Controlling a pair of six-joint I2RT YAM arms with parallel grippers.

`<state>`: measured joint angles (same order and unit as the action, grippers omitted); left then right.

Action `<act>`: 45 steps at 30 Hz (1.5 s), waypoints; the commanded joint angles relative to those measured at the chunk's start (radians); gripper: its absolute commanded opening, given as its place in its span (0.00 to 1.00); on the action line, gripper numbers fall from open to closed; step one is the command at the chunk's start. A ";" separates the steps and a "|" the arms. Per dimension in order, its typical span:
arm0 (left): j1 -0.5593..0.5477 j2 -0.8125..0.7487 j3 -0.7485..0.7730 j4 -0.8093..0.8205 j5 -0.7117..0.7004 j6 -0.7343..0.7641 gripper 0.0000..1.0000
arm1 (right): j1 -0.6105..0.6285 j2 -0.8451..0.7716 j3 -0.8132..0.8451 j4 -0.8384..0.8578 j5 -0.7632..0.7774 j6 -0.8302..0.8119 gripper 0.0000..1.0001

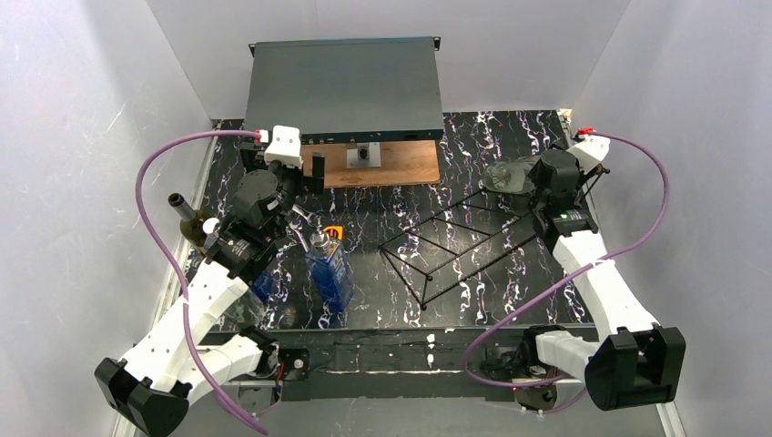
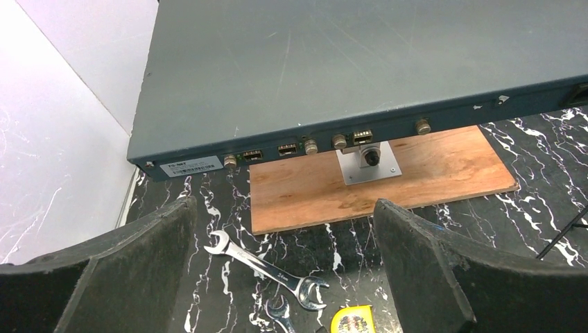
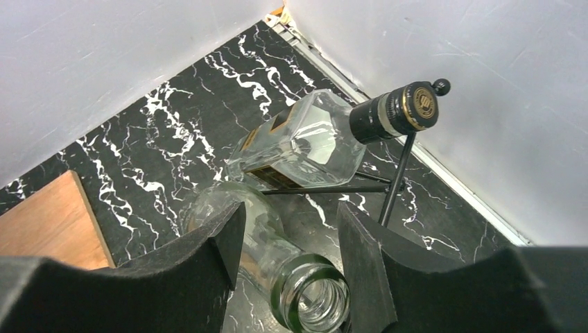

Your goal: Put the wine bottle on the wine rack

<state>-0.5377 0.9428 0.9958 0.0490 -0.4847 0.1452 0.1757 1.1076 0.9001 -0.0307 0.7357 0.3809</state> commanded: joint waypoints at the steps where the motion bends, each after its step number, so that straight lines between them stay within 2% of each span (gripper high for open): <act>1: 0.007 0.003 0.029 0.010 0.005 -0.018 0.98 | -0.017 -0.028 -0.008 0.035 0.033 -0.020 0.60; 17: 0.005 0.007 0.034 0.003 0.012 -0.031 0.98 | -0.039 -0.045 -0.014 0.032 0.075 -0.050 0.60; 23: 0.004 0.004 0.034 0.003 0.011 -0.031 0.98 | -0.042 -0.056 0.023 0.019 0.072 -0.074 0.65; 37: -0.001 -0.004 0.043 -0.009 0.021 -0.034 0.98 | -0.021 -0.024 0.212 -0.129 -0.206 -0.136 0.72; 41: -0.002 -0.002 0.046 -0.014 0.023 -0.038 0.98 | 0.065 0.010 0.284 -0.174 -0.255 -0.163 0.78; 45: -0.001 -0.002 0.046 -0.014 0.023 -0.038 0.98 | 0.267 0.061 0.325 -0.159 -0.299 -0.237 0.85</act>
<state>-0.5381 0.9592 1.0004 0.0284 -0.4614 0.1181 0.2874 1.1316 1.1603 -0.1879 0.5251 0.2283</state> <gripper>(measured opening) 0.983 0.824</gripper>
